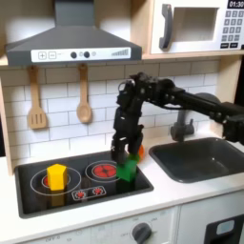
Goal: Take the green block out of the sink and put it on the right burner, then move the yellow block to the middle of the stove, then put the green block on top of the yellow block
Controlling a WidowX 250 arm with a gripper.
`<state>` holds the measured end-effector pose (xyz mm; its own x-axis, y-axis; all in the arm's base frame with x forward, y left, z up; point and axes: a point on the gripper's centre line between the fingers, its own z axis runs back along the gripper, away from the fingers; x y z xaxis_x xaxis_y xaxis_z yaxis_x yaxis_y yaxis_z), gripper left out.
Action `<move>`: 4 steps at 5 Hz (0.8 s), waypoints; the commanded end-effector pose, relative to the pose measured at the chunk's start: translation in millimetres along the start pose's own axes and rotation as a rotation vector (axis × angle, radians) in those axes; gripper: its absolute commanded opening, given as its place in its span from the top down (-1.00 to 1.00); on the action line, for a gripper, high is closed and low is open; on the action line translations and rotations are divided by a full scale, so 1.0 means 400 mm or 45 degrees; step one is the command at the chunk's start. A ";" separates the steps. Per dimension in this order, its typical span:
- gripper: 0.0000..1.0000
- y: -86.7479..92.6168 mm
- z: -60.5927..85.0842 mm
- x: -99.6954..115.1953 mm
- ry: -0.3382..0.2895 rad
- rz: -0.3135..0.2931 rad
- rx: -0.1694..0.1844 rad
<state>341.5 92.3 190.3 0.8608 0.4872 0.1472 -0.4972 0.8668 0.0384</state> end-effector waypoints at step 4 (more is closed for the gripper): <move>-1.00 0.071 -0.006 0.058 0.111 0.032 -0.070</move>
<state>348.7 128.7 192.4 0.8581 0.5094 0.0646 -0.5097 0.8602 -0.0134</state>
